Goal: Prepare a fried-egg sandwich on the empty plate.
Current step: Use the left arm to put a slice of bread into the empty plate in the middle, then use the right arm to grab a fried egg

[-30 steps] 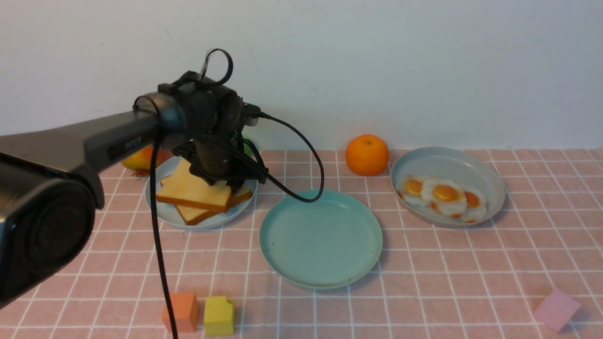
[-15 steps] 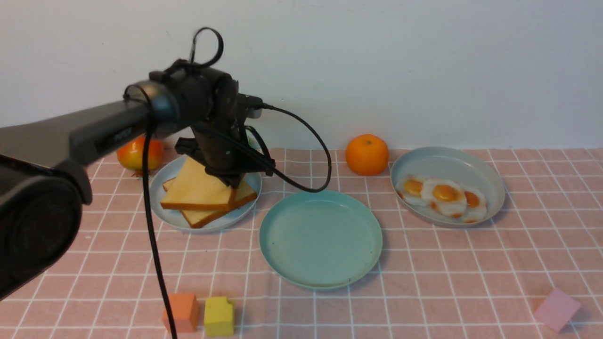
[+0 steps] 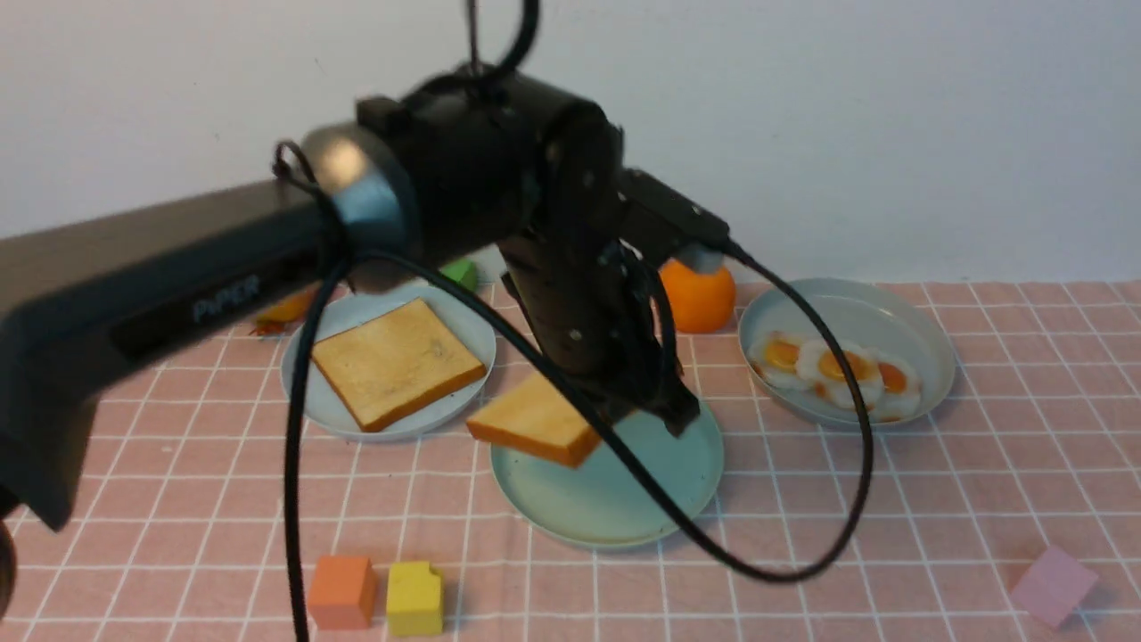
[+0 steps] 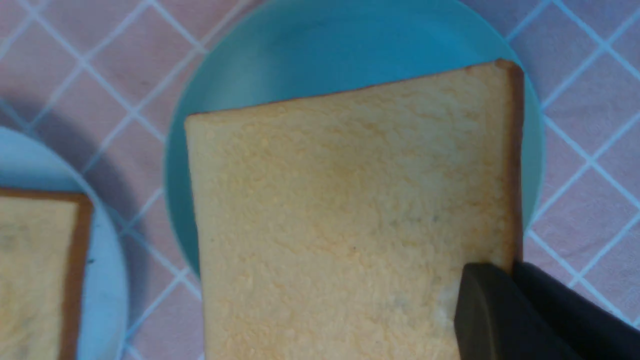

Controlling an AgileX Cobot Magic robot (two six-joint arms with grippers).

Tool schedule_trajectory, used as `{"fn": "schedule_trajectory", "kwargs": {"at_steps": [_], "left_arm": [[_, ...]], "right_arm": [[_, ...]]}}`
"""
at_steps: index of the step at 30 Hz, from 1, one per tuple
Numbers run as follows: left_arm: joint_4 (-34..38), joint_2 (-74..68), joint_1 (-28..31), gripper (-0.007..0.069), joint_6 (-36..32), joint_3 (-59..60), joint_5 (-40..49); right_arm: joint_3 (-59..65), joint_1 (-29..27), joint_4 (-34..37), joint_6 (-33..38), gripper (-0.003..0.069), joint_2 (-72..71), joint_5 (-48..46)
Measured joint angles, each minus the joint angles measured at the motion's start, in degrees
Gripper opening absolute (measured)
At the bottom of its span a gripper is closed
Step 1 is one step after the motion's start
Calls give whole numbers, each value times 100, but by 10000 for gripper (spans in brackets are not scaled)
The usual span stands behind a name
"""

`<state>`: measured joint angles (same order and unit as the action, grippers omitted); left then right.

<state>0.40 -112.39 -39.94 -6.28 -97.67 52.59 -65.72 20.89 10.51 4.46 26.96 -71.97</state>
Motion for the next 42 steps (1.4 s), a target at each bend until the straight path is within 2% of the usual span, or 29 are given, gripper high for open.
{"fn": "schedule_trajectory", "kwargs": {"at_steps": [7, 13, 17, 18, 23, 27, 29, 31, 32, 34, 36, 37, 38, 42], "left_arm": [[-71, -326, -193, 20, 102, 157, -860], [-168, -535, -186, 42, 338, 157, -1062], [-289, -560, -186, 126, 555, 175, -1062], [-297, -560, -186, 126, 556, 175, -1062], [-336, -560, -186, 306, 769, 175, -979], [-336, -512, -186, 358, 1052, 47, -487], [-330, -380, -186, 340, 1197, -60, -172], [-224, -9, -186, 267, 1254, -125, 131], [-203, 38, -186, 267, 1254, -125, 154], [39, 470, -186, 176, 1248, -149, 339], [521, 1325, -186, 38, 1062, -160, 588], [828, 1748, -186, 12, 937, -104, 648], [828, 1820, -186, 12, 910, -104, 649], [1720, 3449, -186, 13, 383, 850, 662]], "right_arm": [[0, 0, 0, 0, 78, -38, 0], [0, 0, 14, 13, 81, -38, 0], [0, 0, 221, 18, 82, -38, 0], [0, 0, 221, 18, 82, -38, 0], [0, 0, 298, 18, 83, -38, 0], [0, 0, 201, 18, 84, -38, 0], [0, 0, 103, 18, 84, 0, 0], [-5, 0, 41, 18, 85, 156, 0], [-5, 0, 44, 18, 85, 182, 0], [-5, 0, 39, 18, 85, 500, 0], [-5, 0, 30, 48, 85, 1105, 0], [-5, 0, -8, 118, 85, 1437, 0], [-5, 0, -15, 134, 85, 1491, 0], [-5, 0, -276, 431, 88, 2777, 388]]}}
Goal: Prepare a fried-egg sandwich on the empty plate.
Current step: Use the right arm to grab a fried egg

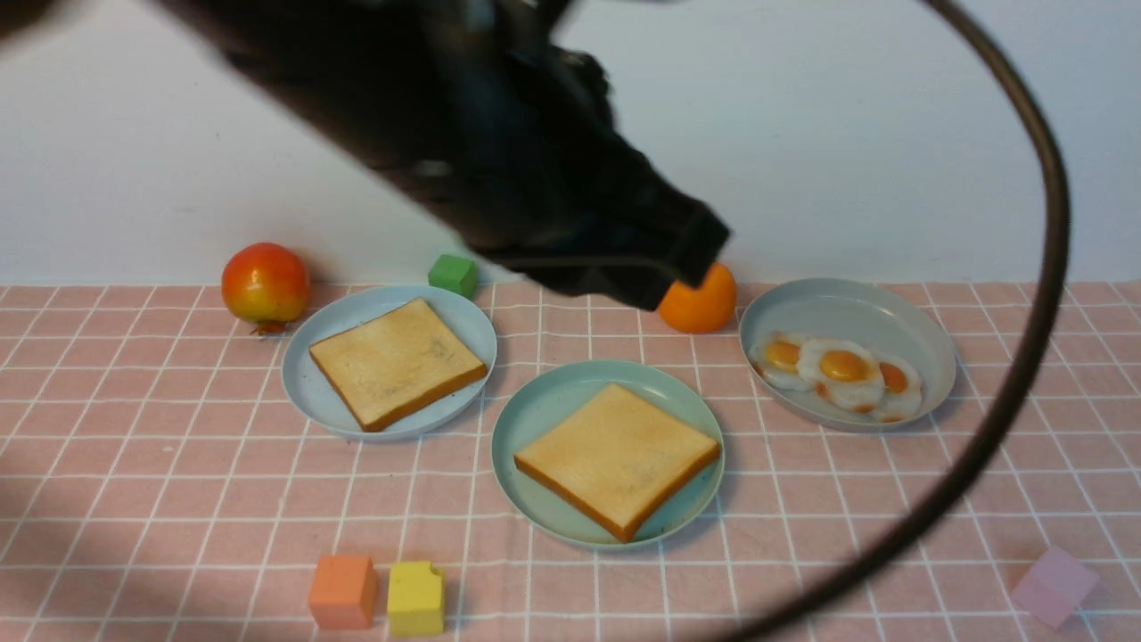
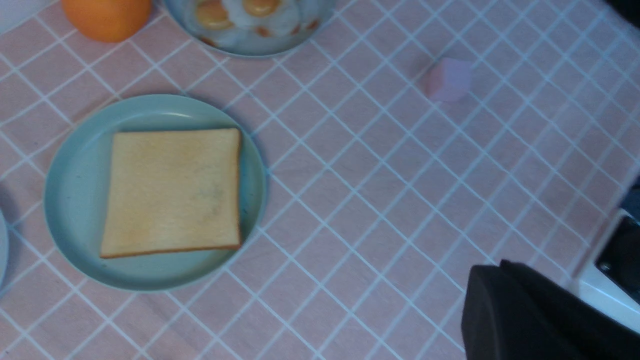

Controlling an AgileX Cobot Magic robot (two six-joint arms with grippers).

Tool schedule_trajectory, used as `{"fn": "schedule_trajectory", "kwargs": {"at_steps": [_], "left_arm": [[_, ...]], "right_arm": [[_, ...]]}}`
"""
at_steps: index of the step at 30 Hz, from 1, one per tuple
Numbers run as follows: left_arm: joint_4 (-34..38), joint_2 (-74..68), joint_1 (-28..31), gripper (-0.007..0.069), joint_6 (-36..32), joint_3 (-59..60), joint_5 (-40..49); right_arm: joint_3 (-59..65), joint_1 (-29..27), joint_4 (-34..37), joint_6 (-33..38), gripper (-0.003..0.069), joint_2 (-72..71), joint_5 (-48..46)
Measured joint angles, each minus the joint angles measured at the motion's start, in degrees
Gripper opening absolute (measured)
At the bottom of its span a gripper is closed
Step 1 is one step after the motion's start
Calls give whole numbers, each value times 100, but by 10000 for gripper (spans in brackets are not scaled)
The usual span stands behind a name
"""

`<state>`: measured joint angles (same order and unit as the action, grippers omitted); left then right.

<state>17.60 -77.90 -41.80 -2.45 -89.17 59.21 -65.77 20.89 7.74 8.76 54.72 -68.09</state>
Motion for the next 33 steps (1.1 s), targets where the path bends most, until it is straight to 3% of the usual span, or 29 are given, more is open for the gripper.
{"fn": "schedule_trajectory", "kwargs": {"at_steps": [3, 11, 17, 21, 30, 33], "left_arm": [[135, 671, 0, 13, -72, 608, -105], [190, 3439, -6, 13, 245, 3809, -1481], [175, 4819, -6, 13, 677, 4867, -2489], [149, 5041, -6, 13, 744, 4932, -2565], [66, 5042, -6, 13, 749, 4938, -2717], [37, 5042, -6, 13, 755, 4945, -2697]], "right_arm": [[0, 0, -200, 19, 91, 458, 352], [-249, -48, -1244, 129, 99, 2653, 1413], [-985, -430, -1367, 208, 129, 4146, 1610], [-1405, -647, -1400, 426, 211, 4899, 1863], [-2354, -674, -1688, 921, 541, 6304, 2620], [-2460, -674, -2011, 927, 582, 6531, 2700]]}}
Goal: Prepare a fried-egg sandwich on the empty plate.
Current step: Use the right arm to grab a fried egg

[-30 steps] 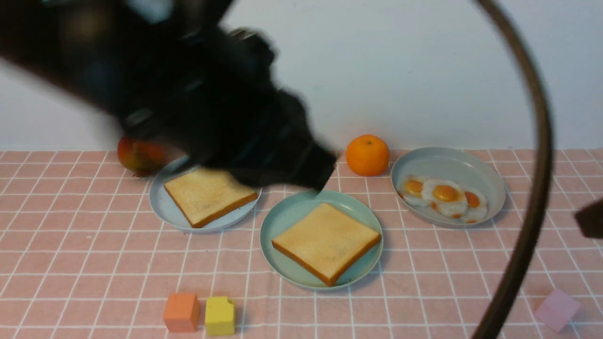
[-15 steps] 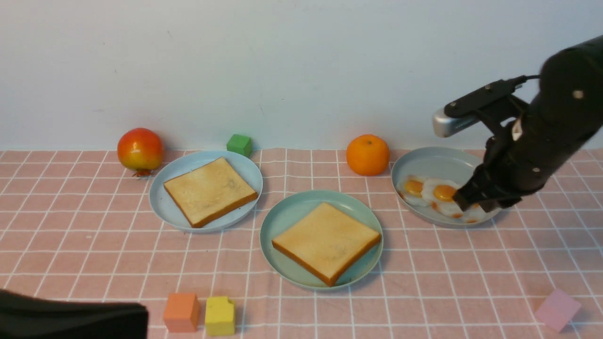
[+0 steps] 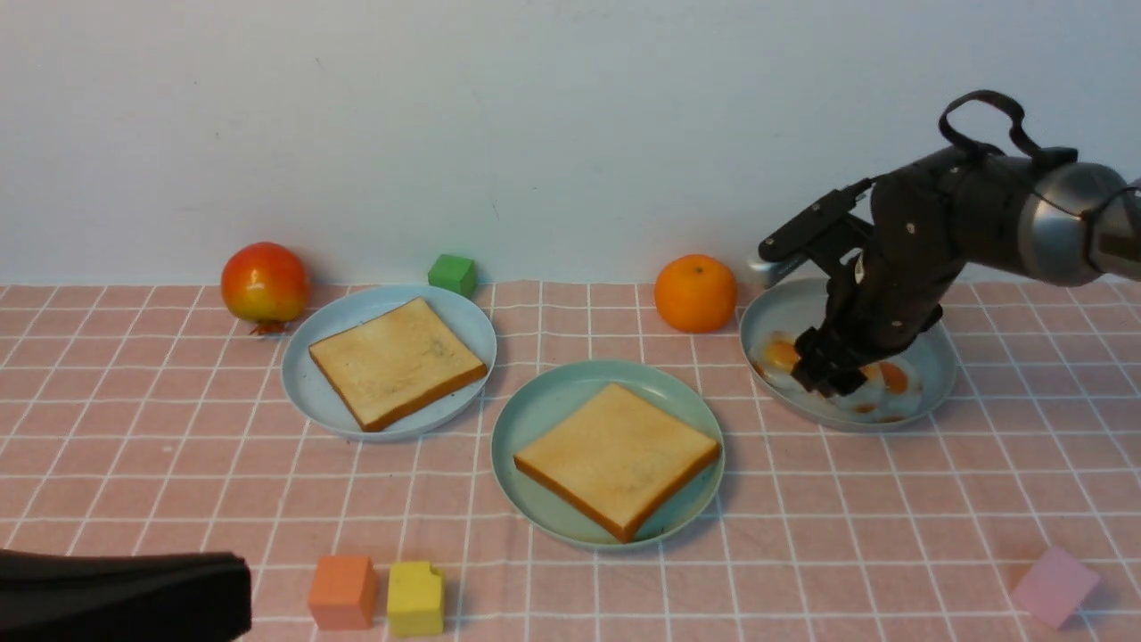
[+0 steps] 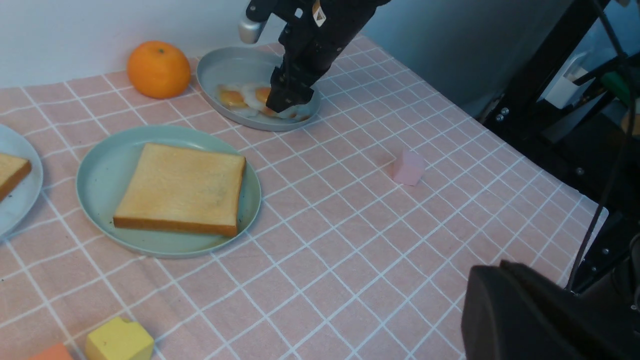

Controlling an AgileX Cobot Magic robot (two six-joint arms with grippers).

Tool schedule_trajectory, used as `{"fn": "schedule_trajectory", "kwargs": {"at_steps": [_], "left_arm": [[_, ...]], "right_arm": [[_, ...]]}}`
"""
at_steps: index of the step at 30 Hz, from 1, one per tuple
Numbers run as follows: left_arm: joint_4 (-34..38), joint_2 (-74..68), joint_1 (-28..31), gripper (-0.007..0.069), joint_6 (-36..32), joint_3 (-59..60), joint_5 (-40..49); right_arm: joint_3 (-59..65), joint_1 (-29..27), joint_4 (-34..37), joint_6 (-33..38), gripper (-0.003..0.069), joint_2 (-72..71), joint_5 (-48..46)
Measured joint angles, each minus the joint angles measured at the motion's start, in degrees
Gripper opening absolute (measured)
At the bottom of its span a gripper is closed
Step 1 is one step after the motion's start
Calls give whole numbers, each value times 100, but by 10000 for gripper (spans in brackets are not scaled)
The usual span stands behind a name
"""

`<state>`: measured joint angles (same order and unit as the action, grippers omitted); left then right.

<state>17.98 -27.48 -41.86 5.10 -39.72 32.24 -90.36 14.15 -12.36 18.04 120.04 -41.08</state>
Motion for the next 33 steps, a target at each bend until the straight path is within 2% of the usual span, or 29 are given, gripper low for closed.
{"fn": "schedule_trajectory", "kwargs": {"at_steps": [17, 25, 28, 30, 33], "left_arm": [[0, 0, 0, 13, 24, 0, 112], [0, 0, 0, 13, 24, 0, 117], [0, 0, 0, 13, 24, 0, 117], [0, 0, 0, 13, 24, 0, 117], [0, 0, 0, 13, 24, 0, 117]], "right_arm": [[-106, -7, -416, 10, 550, 430, 323], [-106, 3, -481, 12, 366, 373, 232], [-106, 17, -520, 17, 233, 311, 119], [-106, 34, -623, 37, 108, 187, 118], [-89, 21, -656, 37, 113, -29, -37]]}}
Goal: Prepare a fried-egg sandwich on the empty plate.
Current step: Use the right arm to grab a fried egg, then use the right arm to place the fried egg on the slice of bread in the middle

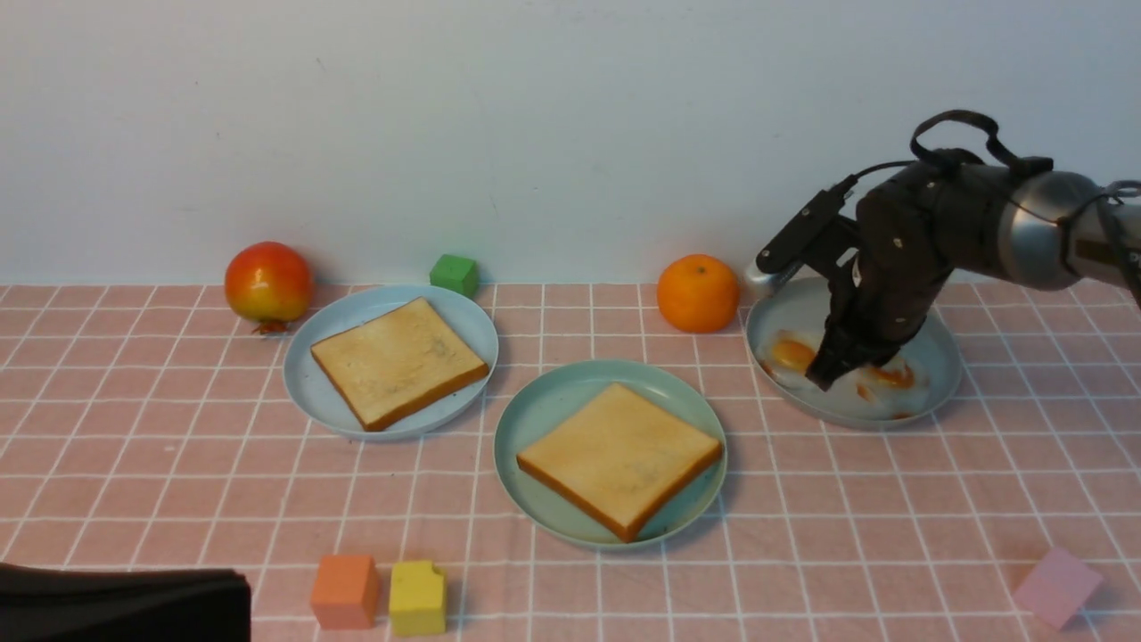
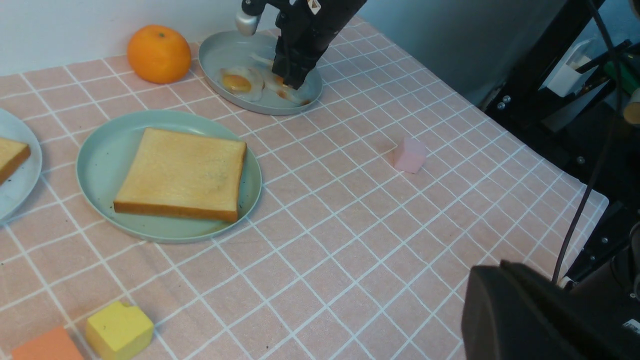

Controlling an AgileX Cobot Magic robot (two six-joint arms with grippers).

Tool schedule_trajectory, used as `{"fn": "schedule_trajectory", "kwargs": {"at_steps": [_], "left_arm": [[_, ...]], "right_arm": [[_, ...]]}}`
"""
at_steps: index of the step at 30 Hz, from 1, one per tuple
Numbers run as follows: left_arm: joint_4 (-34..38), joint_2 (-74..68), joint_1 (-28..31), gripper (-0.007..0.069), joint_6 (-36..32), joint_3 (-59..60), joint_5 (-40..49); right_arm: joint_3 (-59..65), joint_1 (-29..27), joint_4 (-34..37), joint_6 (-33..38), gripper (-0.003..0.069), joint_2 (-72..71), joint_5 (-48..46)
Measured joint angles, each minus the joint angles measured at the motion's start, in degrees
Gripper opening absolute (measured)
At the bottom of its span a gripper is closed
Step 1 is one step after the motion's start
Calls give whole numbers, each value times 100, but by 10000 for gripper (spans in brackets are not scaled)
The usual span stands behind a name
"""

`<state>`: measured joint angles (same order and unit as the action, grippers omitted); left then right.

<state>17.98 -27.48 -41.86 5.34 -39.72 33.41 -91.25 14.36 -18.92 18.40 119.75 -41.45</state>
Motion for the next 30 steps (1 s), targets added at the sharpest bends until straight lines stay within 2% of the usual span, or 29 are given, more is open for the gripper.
{"fn": "schedule_trajectory", "kwargs": {"at_steps": [7, 10, 13, 16, 17, 18, 21, 25, 30], "left_arm": [[-82, 0, 0, 13, 51, 0, 21], [-611, -5, 49, 13, 537, 0, 150], [-1653, -102, 143, 13, 1557, 0, 517], [-2330, -220, 158, 13, 2273, 0, 742], [-2369, -227, 158, 13, 2310, 0, 743], [-2619, -252, 158, 13, 2535, 0, 776], [-2815, -252, 158, 13, 2659, 0, 788], [-2882, -252, 158, 13, 2707, 0, 810], [-2883, -252, 158, 13, 2707, 0, 815]], "right_arm": [[37, 15, 45, 0, 113, -534, -254], [37, 145, 45, -24, 113, -1007, -504], [37, 624, 33, -183, 113, -1569, -882], [37, 1234, 45, -506, 113, -1874, -1154], [42, 1280, 45, -561, 113, -1888, -1193], [99, 1663, 51, -802, 113, -1959, -1279], [293, 2215, 51, -1087, 113, -1954, -1285], [841, 3003, 5, -1350, 113, -1548, -772], [884, 3103, -516, -1704, 113, -942, -146]]}}
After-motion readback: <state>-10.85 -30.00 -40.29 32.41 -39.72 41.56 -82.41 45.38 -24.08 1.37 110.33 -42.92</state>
